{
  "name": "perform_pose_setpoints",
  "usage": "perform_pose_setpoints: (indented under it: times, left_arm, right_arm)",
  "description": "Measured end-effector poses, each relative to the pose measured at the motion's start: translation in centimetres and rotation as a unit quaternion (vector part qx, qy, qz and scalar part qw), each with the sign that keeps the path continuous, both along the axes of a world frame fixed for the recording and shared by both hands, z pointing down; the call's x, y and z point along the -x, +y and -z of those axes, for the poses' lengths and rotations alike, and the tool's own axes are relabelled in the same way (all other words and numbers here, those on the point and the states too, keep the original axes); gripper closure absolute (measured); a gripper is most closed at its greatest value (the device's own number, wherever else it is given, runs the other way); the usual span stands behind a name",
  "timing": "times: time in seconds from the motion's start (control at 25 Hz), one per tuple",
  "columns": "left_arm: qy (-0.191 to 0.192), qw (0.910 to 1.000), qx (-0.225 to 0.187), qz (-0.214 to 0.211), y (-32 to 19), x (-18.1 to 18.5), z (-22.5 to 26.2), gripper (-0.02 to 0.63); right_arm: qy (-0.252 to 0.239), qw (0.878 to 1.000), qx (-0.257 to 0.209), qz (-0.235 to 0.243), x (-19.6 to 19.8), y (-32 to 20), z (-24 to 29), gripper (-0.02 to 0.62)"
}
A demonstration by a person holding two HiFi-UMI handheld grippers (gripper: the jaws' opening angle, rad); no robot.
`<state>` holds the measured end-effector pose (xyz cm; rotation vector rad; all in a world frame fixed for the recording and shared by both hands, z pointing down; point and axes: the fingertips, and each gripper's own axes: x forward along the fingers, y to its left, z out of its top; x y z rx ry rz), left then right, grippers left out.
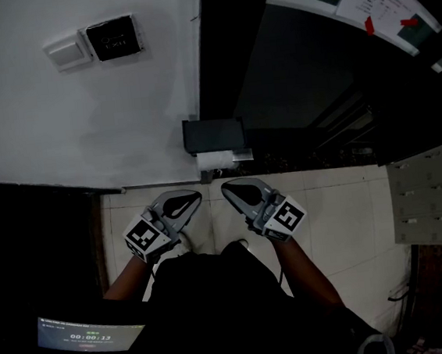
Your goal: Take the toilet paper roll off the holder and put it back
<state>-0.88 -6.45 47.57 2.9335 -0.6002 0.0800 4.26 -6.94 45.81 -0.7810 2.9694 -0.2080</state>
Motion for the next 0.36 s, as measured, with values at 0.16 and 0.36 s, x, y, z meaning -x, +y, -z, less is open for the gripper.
perform_pose_setpoints:
  times: [0.16,0.36]
  left_arm:
    - [0.001,1.0000,-0.005,0.001,0.00,0.01,-0.06,0.601]
    - [-0.003,0.9999,0.011,0.001,0.65,0.00,0.34,0.601]
  right_arm:
    - [-0.004,1.000,0.002,0.001,0.08,0.13,0.38,0.595]
    - [-0.005,1.000,0.013,-0.003,0.24,0.36,-0.23,0.595]
